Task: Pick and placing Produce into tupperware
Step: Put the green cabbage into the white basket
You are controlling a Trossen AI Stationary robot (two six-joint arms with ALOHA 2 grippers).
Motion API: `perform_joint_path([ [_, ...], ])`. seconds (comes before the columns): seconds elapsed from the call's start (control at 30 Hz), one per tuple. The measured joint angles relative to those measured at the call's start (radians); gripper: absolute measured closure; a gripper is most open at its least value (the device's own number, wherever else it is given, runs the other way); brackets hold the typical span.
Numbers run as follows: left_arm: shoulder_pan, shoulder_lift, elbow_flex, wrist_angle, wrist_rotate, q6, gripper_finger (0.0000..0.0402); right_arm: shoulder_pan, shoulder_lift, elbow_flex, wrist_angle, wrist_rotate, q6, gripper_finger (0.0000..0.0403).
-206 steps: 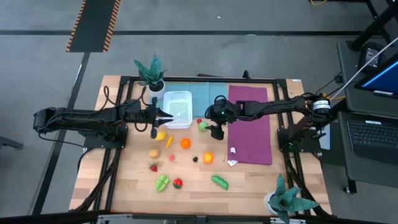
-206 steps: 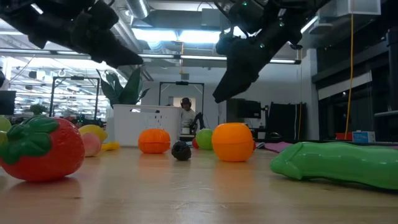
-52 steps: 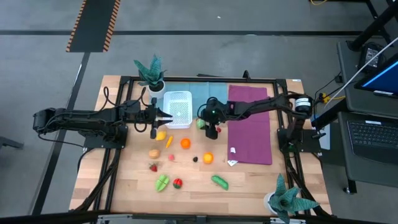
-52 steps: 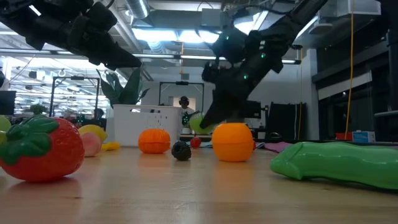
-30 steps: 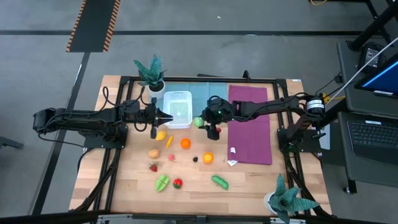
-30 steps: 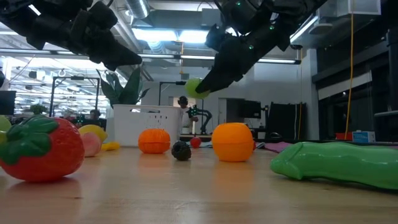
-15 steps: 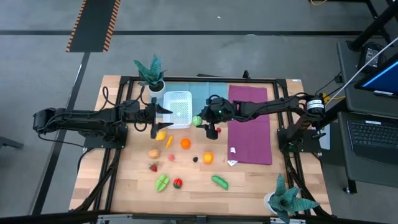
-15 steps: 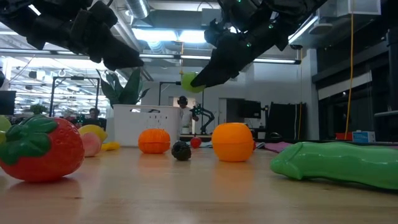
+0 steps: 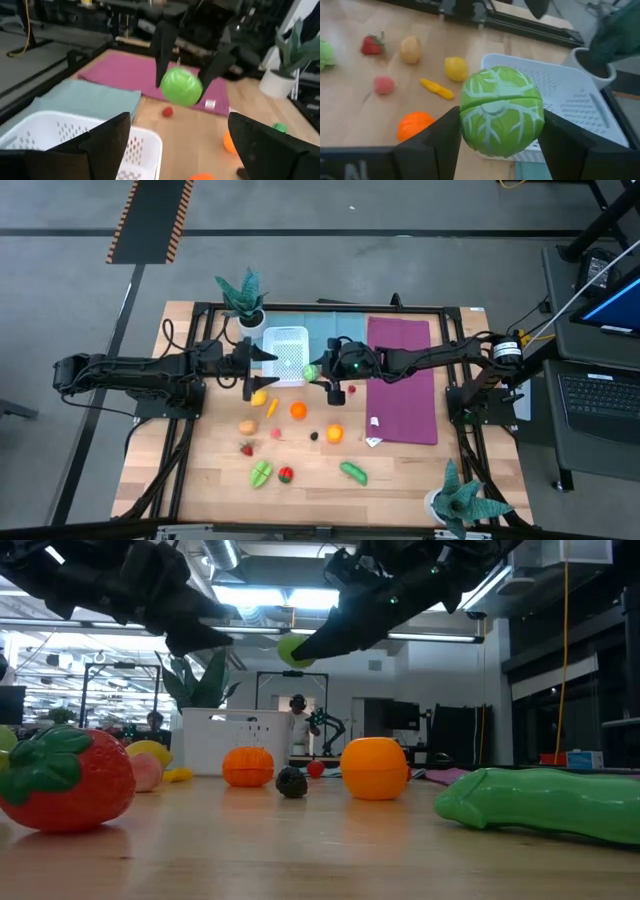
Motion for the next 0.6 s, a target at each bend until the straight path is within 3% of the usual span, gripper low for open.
perform_joint_path([
  [0.37,0.000,0.030,0.000,0.029,-0.012,-0.180,0.0081,0.010,0.013,0.000,0.048,0.004,-0.028,0.0178],
  [0.6,0.000,0.146,0.000,0.089,-0.012,-0.313,0.0082,0.017,0.069,0.000,0.149,0.004,-0.106,0.0178],
])
